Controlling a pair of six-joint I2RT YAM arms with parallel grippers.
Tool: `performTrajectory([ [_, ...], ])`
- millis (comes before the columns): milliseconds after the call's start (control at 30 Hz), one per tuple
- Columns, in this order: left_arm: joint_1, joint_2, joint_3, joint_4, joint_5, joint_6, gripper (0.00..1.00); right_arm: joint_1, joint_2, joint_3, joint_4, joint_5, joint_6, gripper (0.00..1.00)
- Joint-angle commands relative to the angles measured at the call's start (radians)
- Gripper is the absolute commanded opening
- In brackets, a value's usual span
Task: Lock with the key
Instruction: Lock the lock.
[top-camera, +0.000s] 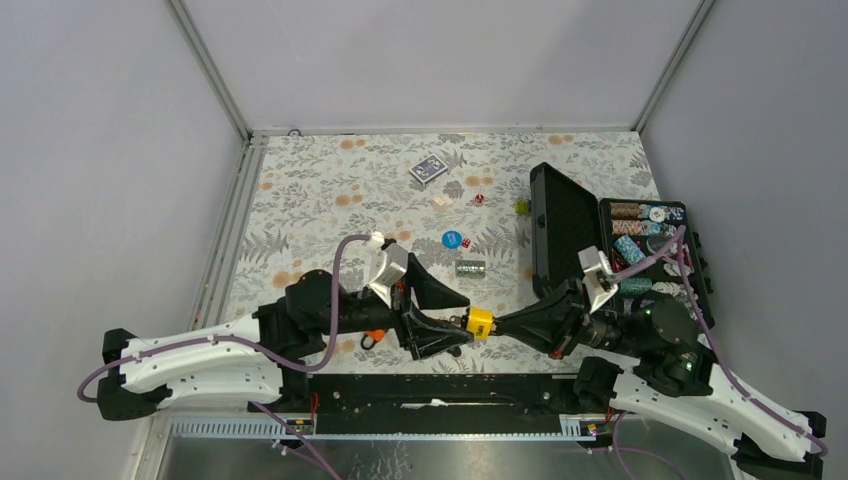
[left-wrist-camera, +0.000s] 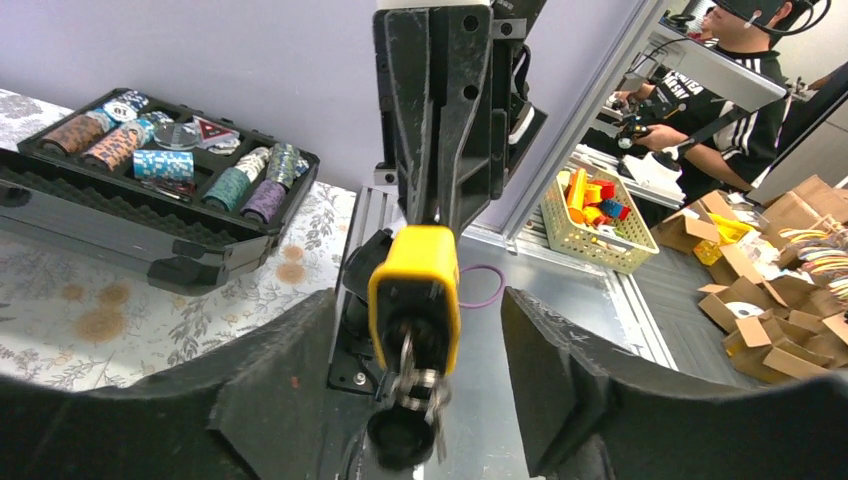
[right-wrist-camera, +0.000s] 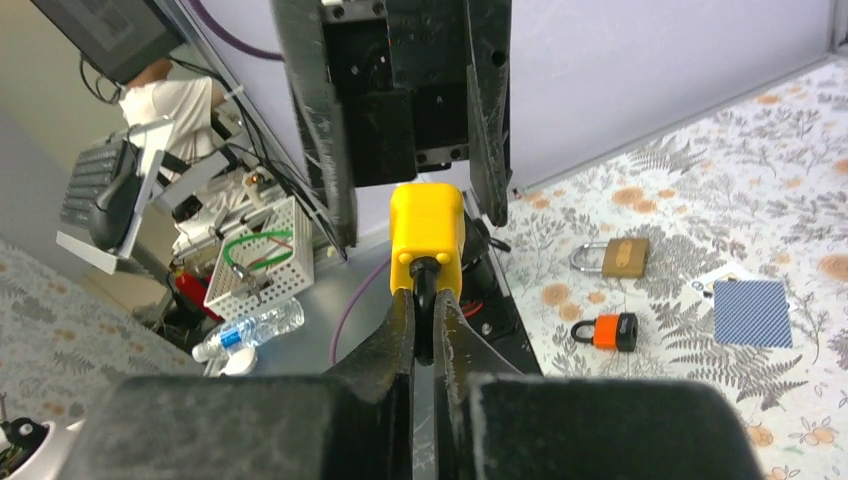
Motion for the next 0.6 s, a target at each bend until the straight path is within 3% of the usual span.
performTrajectory([
  [0, 0.003, -0.033, -0.018, 0.041, -0.042, 0.014, 0.60, 0.000, -0.065, 0.027, 0.110, 0.073, -0.010, 0.00],
  [167, 0.005, -0.046, -0.025, 0.042, -0.054, 0.012, 0.39, 0.002, -0.087, 0.022, 0.110, 0.080, -0.004, 0.00],
  [467, 0.006, -0.054, -0.023, 0.049, -0.062, 0.012, 0.23, 0.001, -0.068, 0.021, 0.110, 0.064, 0.001, 0.00],
  [567, 0.006, -0.062, -0.034, 0.065, -0.072, 0.010, 0.09, 0.000, -0.073, 0.016, 0.110, 0.064, 0.004, 0.00],
])
